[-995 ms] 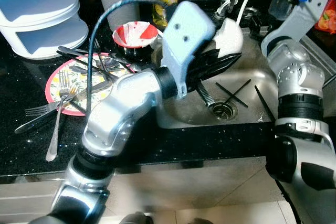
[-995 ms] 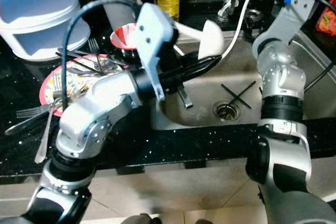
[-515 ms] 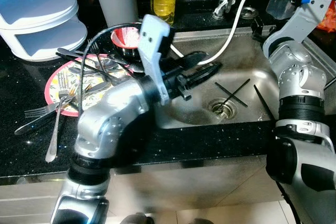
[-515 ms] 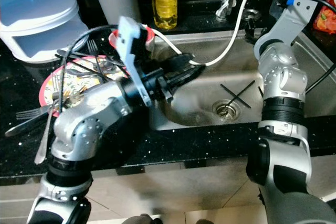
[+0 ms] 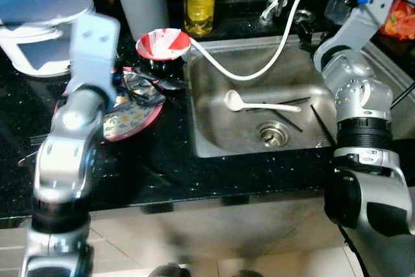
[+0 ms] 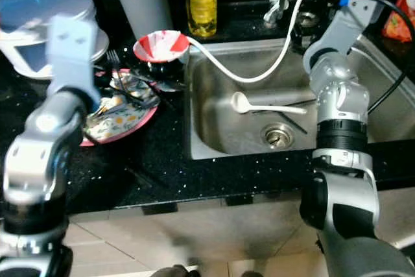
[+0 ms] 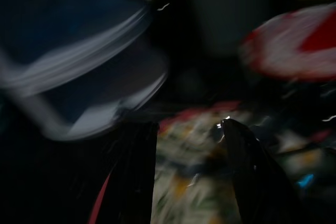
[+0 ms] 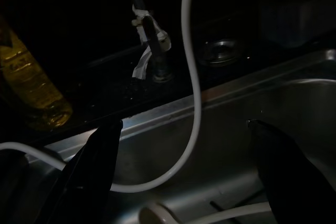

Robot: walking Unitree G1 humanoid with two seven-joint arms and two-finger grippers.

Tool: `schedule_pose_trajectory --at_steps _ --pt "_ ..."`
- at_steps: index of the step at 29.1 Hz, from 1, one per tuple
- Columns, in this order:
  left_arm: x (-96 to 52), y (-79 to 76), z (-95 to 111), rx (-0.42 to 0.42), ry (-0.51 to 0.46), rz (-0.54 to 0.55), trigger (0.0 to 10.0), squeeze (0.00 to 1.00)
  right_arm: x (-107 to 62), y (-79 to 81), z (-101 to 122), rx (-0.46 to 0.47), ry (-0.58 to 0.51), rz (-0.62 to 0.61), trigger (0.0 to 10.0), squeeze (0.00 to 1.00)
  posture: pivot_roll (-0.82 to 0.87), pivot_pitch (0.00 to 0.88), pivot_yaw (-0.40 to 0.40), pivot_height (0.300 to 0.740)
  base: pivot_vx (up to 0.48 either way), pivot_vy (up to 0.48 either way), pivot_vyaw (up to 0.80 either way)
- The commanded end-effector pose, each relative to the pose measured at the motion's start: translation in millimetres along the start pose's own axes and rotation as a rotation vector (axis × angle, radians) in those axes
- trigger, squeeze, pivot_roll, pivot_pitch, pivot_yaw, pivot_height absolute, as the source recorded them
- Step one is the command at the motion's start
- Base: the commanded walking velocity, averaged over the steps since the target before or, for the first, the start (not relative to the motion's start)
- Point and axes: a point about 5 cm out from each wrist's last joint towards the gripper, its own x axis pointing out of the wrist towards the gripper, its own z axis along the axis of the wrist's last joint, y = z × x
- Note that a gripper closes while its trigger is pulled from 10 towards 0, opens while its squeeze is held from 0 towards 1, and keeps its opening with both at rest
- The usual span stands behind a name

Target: Kitchen organization

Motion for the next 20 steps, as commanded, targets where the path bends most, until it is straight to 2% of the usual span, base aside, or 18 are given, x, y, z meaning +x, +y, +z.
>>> schedule_pose_trajectory --at_steps 1,5,8,10,11,12,13,17,20 --pt "-8.5 3.9 -3 -0.007 0.010 0.050 10.0 0.00 -0.3 -0.7 -3 0.008 0.006 0.004 10.0 0.00 0.11 0.027 0.050 0.740 0.000 0.000 0.00" --pt "-32.1 1.1 -12 0.060 -0.007 0.124 10.0 0.00 1.6 5.3 -6 0.007 0.019 0.025 10.0 0.00 0.13 0.032 0.043 0.740 0.000 0.000 0.00" --pt "-47.3 -3.4 -15 0.083 -0.019 0.101 10.0 0.00 2.6 8.6 -8 0.007 0.027 0.036 10.0 0.00 0.14 0.035 0.040 0.740 0.000 0.000 0.00" --pt "-50.7 -4.6 -15 0.087 -0.020 0.092 10.0 0.00 2.9 9.1 -9 0.007 0.029 0.038 10.0 0.00 0.14 0.035 0.040 0.740 0.000 0.000 0.00" --pt "-61.2 -4.1 -19 0.040 0.005 0.088 10.0 0.00 2.8 11.0 -11 0.006 0.035 0.044 10.0 0.00 0.15 0.040 0.033 0.740 0.000 0.000 0.00" --pt "-65.1 -3.2 -20 0.014 0.020 0.091 10.0 0.00 2.9 11.7 -11 0.006 0.036 0.047 10.0 0.00 0.15 0.040 0.033 0.740 0.000 0.000 0.00" --pt "-65.1 -3.2 -20 0.014 0.020 0.091 10.0 0.00 2.9 11.7 -11 0.006 0.036 0.047 10.0 0.00 0.15 0.040 0.033 0.740 0.000 0.000 0.00" --pt "-80.2 4.8 -36 -0.120 0.132 0.141 10.0 0.00 4.2 14.7 -12 0.005 0.043 0.057 10.0 0.00 0.17 0.049 0.020 0.740 0.000 0.000 0.00" --pt "-87.1 10.0 -47 -0.155 0.190 0.177 10.0 0.00 5.1 16.4 -14 0.005 0.049 0.062 10.0 0.00 0.17 0.047 0.018 0.740 0.000 0.000 0.00"
